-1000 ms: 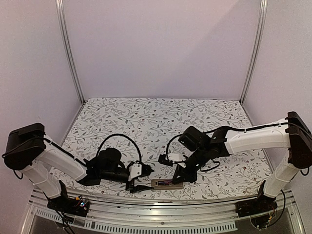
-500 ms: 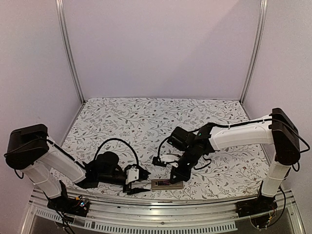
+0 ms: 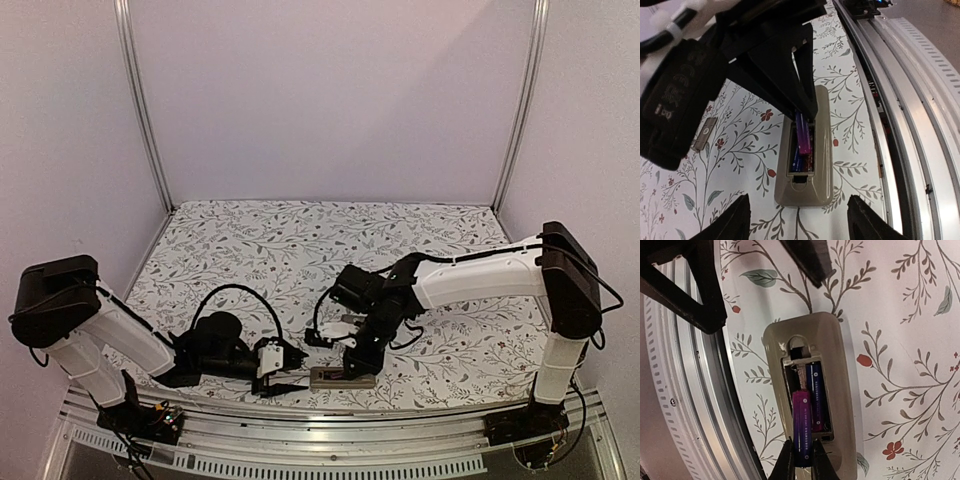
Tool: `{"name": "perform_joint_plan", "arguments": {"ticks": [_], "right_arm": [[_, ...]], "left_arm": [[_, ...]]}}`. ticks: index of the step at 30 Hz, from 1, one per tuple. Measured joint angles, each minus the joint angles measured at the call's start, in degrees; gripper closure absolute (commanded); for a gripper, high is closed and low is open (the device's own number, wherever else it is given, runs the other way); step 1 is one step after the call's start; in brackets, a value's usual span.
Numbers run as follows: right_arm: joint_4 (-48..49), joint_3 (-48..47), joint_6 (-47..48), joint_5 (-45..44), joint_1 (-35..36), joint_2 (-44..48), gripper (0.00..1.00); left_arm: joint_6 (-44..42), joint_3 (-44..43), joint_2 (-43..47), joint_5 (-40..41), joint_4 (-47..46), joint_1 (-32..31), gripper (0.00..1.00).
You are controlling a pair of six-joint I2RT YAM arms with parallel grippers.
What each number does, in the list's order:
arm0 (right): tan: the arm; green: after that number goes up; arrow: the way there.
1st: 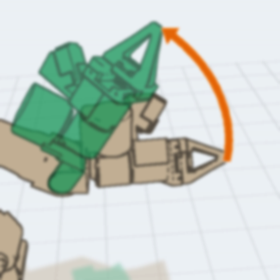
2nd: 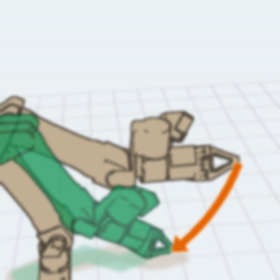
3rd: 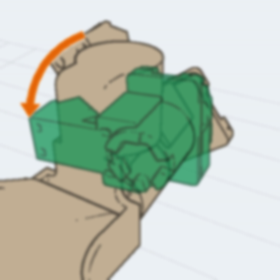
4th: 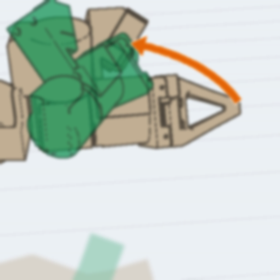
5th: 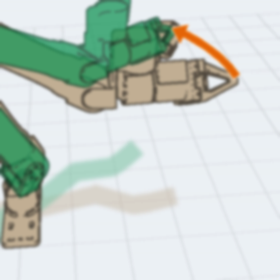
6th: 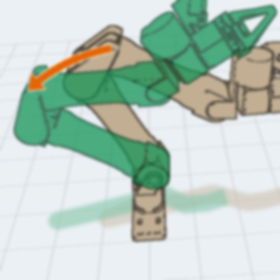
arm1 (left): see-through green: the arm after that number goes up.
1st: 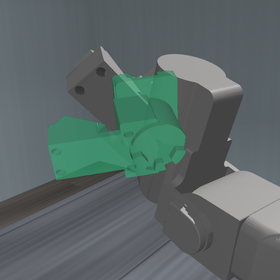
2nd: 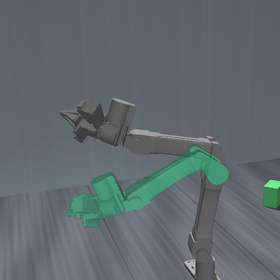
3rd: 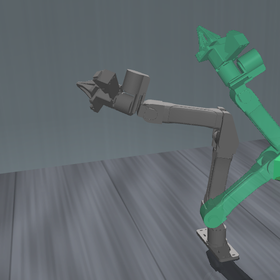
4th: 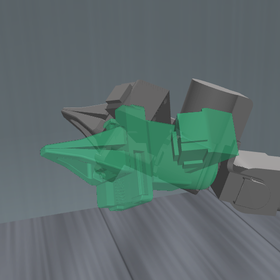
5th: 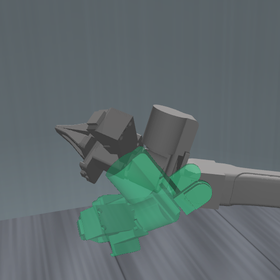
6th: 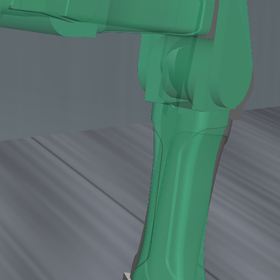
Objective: Load the batteries into the remote control
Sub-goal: Place the battery in the battery compartment.
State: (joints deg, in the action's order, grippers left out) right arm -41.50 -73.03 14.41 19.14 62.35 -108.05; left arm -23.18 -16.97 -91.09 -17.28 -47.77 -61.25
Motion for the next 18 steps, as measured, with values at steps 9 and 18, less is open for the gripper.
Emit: {"name": "perform_joint_plan", "arguments": {"ticks": [9,18], "right_arm": [[-3.54,-4.50,0.66,-2.25,1.53,-3.39,1.00],[-7.08,-8.24,-0.02,-3.10,1.90,-5.77,1.00]], "left_arm": [[-0.59,0.04,0.00,-0.13,-0.24,0.00,0.40],[-1.05,-0.13,-0.26,-1.11,-1.29,-0.11,0.68]]}}
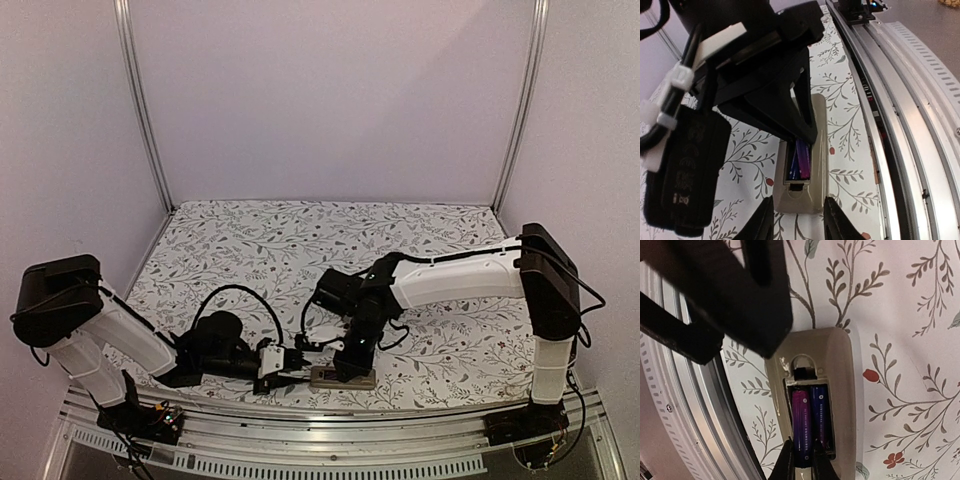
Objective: Load the batteries into the remote control
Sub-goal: Place the battery in the battery compartment.
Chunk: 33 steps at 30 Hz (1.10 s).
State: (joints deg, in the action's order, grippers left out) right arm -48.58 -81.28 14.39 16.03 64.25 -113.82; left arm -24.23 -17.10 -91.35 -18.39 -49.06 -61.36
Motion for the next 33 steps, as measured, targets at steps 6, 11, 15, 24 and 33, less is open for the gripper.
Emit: {"name": "perform_joint_plan", "arguments": {"ticks": [6,11,15,24,33], "right_arm": [[-0.13,-0.76,-2.01,0.13,0.00,-0.90,0.93],[0.55,-0.76,-4.15,0.74,0.00,-0.90,0.73],[2.80,-0.61,-5.57,0.70,0.00,-0.92,0.68],[4.39,-0.39,-6.49,0.76,0.00,-0.83,0.65],[6.80,-0.07,-7.13,1.27,0.00,3.67,0.65]], "left_arm": [[0.35,-0.63,-2.21,-0.90,-2.21,-0.52,0.69],[0.20,-0.63,-3.61,-1.49,-3.98,-0.85,0.69],[-0.17,-0.70,-3.67,-1.79,-4.24,-0.87,0.69],[-0.70,-0.90,-3.85,-1.97,-4.22,-0.90,0.69],[-1.05,-1.33,-3.85,-1.97,-4.20,-0.90,0.69]]}}
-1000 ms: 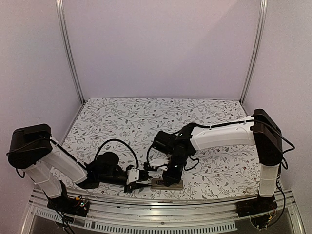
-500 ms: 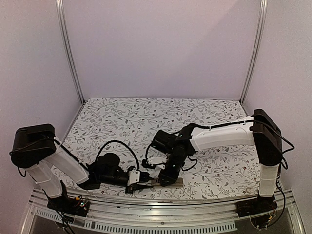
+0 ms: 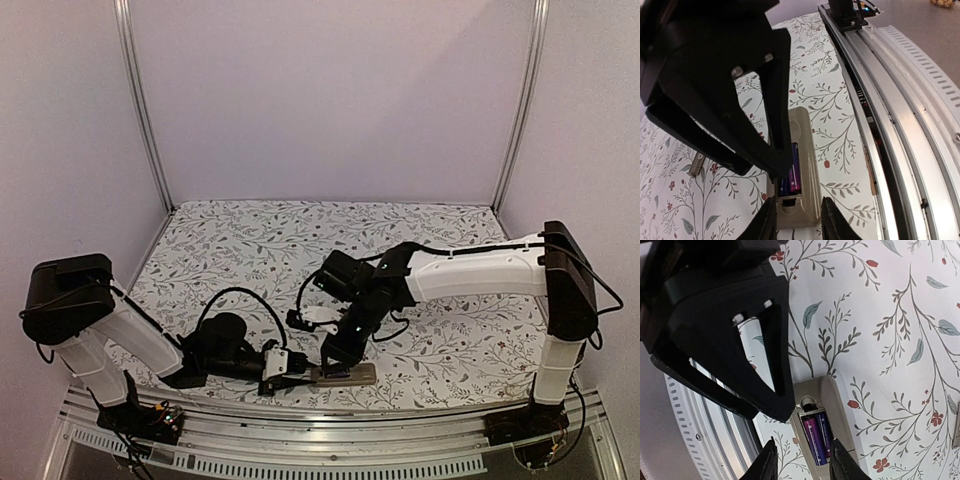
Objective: Load the batteries into the remote control
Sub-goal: Place the battery in the battery compartment, then hold the remote control without the battery cover at the center of the board.
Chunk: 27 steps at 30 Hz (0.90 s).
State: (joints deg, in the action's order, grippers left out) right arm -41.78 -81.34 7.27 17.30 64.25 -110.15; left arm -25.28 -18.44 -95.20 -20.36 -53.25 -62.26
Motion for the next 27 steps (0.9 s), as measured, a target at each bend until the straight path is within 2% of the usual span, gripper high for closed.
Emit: {"name": "perform_joint_plan", "arguments": {"ticks": [2,5,6,8,9,14,18,23,27], "right_arm": [[0.46,0.07,0.00,0.28,0.00,1.01,0.64],[1.51,1.14,-0.13,0.52,-0.17,2.49,0.50],[2.14,2.08,-0.04,0.59,-0.42,3.13,0.42],[4.20,5.25,-0.42,0.66,-1.05,4.94,0.08],[5.57,8.33,-0.50,0.70,-1.62,6.78,0.02],[11.43,22.73,0.46,0.74,-4.63,16.15,0.01],[18.95,30.40,3.37,0.68,-4.96,19.23,0.01],[27.23,34.86,5.29,-2.03,-4.63,19.21,0.03],[32.15,35.43,5.75,-3.21,-4.52,18.64,0.11]], "left_arm": [[-0.04,-0.04,0.00,-0.02,0.00,0.00,0.69],[-0.11,-0.15,0.00,-0.02,0.09,-0.02,0.70],[-0.09,-0.28,0.00,-0.02,0.24,-0.02,0.70],[0.13,-0.90,0.00,0.00,0.90,-0.09,0.70],[0.46,-1.49,0.00,0.00,1.49,-0.11,0.70],[3.06,-5.01,-0.09,-0.37,3.08,-0.15,0.70],[4.35,-7.61,-2.29,-1.07,3.23,-0.57,0.74],[5.90,-11.61,-6.80,-1.20,5.05,-1.49,0.77],[6.80,-12.79,-7.87,-0.90,6.69,-1.73,0.83]]}}
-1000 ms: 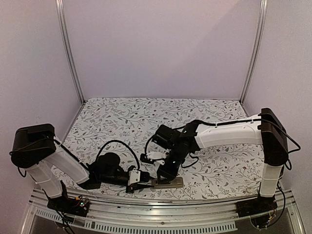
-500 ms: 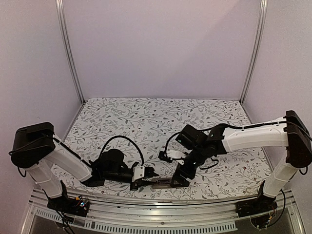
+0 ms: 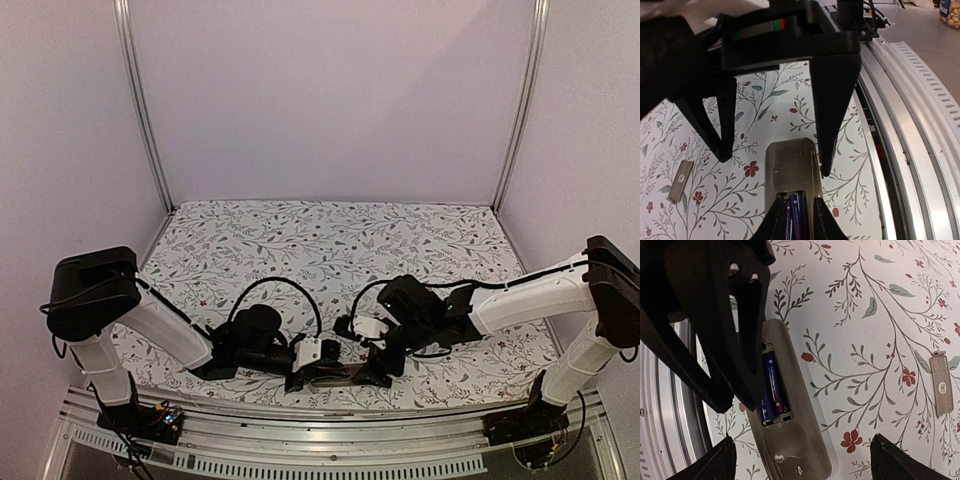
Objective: Load the batteries into the remote control
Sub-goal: Hold the remote control without the battery cover at the center of the board, then adjust the remote control without the battery cover at the center of the board.
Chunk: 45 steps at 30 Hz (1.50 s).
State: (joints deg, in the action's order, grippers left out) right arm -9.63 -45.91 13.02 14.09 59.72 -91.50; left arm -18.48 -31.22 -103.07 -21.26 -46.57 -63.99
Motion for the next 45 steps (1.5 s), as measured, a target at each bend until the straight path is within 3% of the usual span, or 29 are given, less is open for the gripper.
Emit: {"name": "perform_joint_plan", "arguments": {"ticks": [5,12,17,21,29,34,40,45], "right_arm": [[4.83,0.63,-1.03,0.04,1.03,-3.04,0.12],[9.94,4.09,-4.48,-0.11,3.26,-4.20,0.23],[11.80,4.87,-5.75,-0.33,3.52,-4.35,0.25],[14.69,6.43,-5.70,-0.48,4.24,-4.13,0.40],[19.74,8.48,-5.64,-0.70,4.74,-4.50,0.41],[21.24,8.83,-5.07,-0.61,4.76,-4.87,0.41],[22.01,9.49,-5.86,-1.09,4.63,-4.28,0.30],[20.39,9.90,-5.77,-0.66,4.90,-2.56,0.23]], "left_arm": [[0.39,-0.70,-0.15,1.29,2.25,-0.04,0.81],[1.01,-0.70,-0.15,2.40,3.82,-0.04,0.78],[0.90,-0.70,-0.15,2.47,4.00,-0.04,0.79],[0.17,-0.70,-0.15,2.49,4.02,-0.04,0.81],[-4.04,-1.20,0.76,1.53,6.99,0.59,0.70],[-14.14,-1.29,3.80,-5.86,9.75,2.60,0.68],[-20.52,-9.22,3.67,-14.29,20.57,6.73,0.42],[-26.51,-7.69,4.37,-17.05,25.88,9.73,0.29]]}}
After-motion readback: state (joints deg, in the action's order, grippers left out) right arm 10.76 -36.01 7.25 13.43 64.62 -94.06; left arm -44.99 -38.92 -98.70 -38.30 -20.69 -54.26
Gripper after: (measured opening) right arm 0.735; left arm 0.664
